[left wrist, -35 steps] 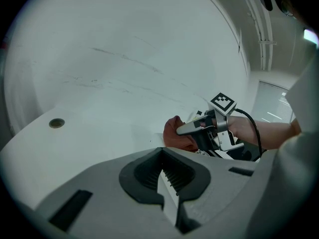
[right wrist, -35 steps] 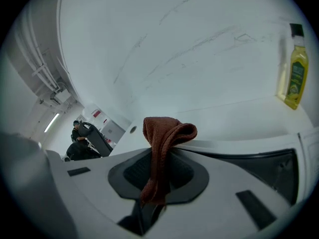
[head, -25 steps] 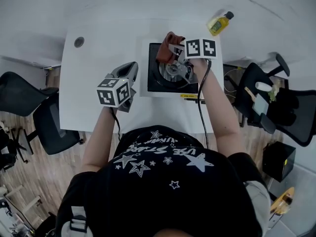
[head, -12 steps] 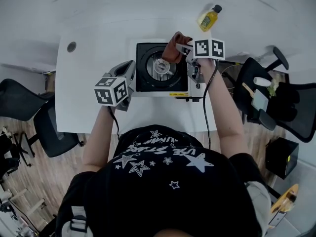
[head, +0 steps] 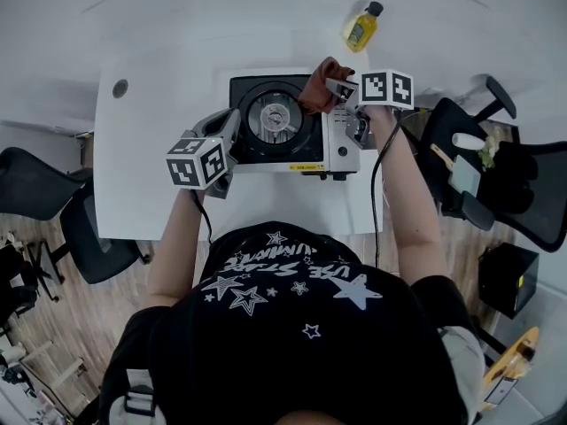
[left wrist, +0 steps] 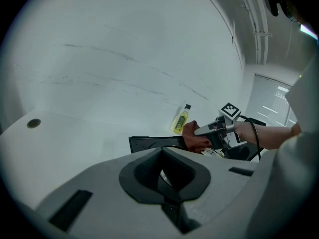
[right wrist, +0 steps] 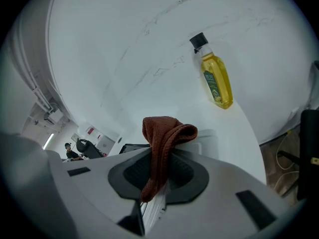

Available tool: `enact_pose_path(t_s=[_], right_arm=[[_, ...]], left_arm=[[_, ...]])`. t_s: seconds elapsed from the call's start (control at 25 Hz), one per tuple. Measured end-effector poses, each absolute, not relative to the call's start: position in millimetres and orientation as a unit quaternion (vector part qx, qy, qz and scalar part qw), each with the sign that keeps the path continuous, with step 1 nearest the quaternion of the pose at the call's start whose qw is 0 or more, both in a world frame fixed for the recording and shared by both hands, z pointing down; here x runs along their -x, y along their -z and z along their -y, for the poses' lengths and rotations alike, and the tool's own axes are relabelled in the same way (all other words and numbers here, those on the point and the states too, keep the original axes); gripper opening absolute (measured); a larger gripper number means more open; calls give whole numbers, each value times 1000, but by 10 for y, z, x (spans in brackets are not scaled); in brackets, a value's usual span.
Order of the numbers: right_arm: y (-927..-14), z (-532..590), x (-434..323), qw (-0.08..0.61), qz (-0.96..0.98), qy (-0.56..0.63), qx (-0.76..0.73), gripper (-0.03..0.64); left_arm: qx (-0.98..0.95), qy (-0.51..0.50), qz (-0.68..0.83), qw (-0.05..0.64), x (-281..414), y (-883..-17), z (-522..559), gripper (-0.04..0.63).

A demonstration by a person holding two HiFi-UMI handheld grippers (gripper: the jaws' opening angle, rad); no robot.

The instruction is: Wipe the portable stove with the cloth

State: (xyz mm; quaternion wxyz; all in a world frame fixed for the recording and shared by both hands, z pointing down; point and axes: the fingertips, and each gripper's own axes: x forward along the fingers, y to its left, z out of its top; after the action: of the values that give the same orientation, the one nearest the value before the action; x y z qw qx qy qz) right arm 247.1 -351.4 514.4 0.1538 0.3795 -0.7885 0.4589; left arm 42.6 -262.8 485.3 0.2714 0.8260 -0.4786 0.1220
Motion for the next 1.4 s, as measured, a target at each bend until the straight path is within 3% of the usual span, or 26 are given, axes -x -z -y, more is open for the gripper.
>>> enact_pose_path(t_s=[1.0,1.4], right_arm=[[-5124,3446,-3383,135,744,-461,-464,63],[-4659,3179,-2911,113,774,-433,-447,63]], left_arm=[[-824,-113,481,279,-371,-4888,2610,5],[-833,-95,464,287,-196,-4836,2512,5]])
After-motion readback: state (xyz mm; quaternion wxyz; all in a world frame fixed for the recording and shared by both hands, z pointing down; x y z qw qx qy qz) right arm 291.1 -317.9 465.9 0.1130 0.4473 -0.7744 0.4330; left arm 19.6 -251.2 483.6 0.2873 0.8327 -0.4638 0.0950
